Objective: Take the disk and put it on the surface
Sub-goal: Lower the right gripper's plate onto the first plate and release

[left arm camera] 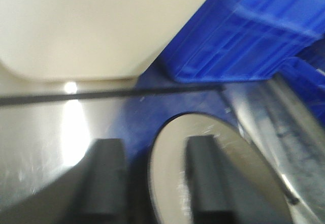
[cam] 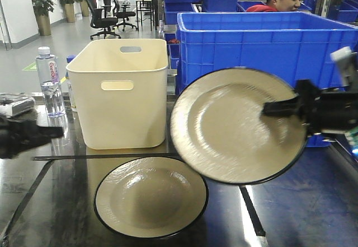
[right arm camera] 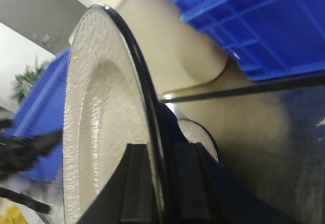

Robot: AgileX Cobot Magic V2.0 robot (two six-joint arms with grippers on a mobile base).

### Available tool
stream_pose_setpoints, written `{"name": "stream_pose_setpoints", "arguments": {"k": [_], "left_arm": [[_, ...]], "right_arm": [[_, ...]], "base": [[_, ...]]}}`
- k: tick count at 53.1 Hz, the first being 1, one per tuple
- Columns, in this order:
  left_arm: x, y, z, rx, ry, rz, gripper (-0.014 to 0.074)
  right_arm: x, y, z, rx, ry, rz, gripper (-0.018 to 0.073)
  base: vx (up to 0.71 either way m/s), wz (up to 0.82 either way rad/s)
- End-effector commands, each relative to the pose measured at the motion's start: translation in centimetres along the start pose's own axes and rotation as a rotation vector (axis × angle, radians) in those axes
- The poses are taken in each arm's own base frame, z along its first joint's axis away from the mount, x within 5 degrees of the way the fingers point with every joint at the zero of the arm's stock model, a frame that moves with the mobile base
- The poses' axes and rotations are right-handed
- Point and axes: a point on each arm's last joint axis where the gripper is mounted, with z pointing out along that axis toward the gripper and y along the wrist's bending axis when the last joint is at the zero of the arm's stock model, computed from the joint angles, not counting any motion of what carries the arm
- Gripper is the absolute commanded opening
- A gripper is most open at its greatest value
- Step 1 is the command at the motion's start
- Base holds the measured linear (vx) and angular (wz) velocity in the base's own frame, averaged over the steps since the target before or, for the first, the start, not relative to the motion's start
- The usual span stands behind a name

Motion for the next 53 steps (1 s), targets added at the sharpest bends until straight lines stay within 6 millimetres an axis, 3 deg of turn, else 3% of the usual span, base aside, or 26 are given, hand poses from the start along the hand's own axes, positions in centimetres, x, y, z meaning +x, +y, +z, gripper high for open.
{"name": "stream_pose_setpoints", "arguments": {"k": [1,5,11,21,29,42,53], "left_arm": [[-2.5,-4.3,-3.6,0.085,-0.111,0.081,0.0164],[-3.1,-5.8,-5.3,0.079,-0.152,0.122,-0.0004],[-3.4,-7.6,-6.7,0.073,-0.192,0.168,-0.001],[-3.3,-8.6,-7.3,0.091,-0.183,0.19,-0.0008],[-3.1,-8.5,-7.2,0.087,-0.169,0.194,-0.0008],[-3.0,-8.5,-7.2,0.085,-0.152,0.185,-0.0008],[-2.5,-7.9,-7.1,0.025,-0.095,0.229,-0.0008]], "right_arm": [[-0.3,3.4,1.4,-0.072,-0.076,0.015,-0.0009],[1.2,3.9,4.4,-0.071,-0.041,0.033,-0.0009],[3.8,4.2,8.6,-0.059,0.02,0.05,-0.0004],[6.3,3.5,12.4,-0.005,0.053,0.069,0.0058],[6.8,2.9,13.0,0.002,0.078,0.006,0.0209],[5.9,2.3,12.9,0.068,0.0,-0.265,0.0504],[4.7,1.3,12.6,0.223,-0.083,-0.619,0.0571]], "base": [[0.0,0.0],[0.0,0.0],[0.0,0.0],[0.0,0.0],[0.0,0.0],[0.0,0.0],[0.0,0.0]]}}
